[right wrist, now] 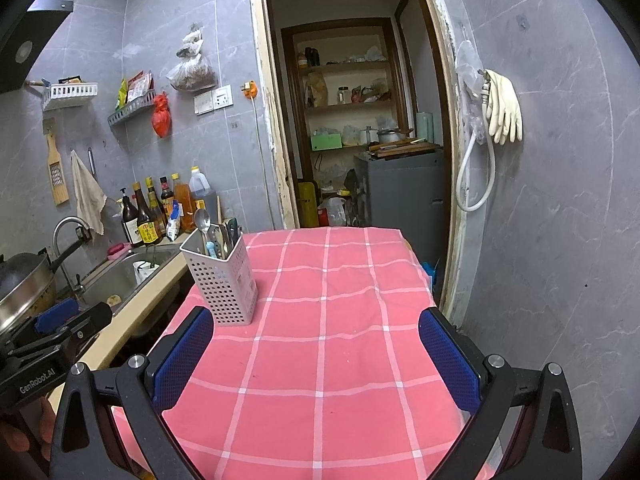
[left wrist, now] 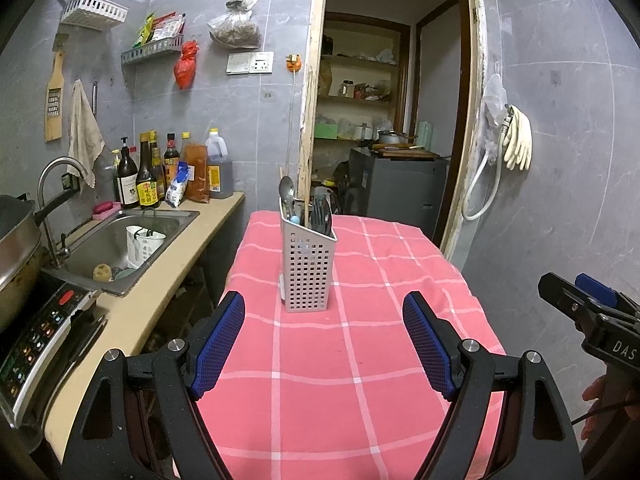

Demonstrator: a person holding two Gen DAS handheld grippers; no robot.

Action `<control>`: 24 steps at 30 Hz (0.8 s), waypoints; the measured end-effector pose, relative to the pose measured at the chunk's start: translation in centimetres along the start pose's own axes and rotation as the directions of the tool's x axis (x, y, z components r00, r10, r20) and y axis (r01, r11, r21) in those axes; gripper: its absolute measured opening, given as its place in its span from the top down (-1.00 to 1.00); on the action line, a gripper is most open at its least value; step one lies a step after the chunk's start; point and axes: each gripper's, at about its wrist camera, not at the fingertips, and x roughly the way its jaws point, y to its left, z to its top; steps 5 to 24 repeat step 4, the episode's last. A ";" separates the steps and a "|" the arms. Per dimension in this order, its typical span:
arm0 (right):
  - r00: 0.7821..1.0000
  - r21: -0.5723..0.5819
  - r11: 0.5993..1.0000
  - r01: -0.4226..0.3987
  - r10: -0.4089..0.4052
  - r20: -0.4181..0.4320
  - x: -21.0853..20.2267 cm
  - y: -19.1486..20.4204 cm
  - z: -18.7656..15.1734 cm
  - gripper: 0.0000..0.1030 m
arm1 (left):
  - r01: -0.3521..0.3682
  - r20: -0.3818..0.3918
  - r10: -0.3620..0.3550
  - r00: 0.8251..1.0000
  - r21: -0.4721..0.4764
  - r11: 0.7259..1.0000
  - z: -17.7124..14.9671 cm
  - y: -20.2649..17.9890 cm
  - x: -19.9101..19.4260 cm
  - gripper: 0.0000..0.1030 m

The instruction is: Organize utensils

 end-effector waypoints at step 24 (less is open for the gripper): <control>1.000 0.007 1.000 0.003 -0.003 -0.021 -0.2 0.9 -1.0 -1.00 | -0.005 -0.016 0.005 1.000 0.002 1.000 0.2 0.0 0.8 -0.48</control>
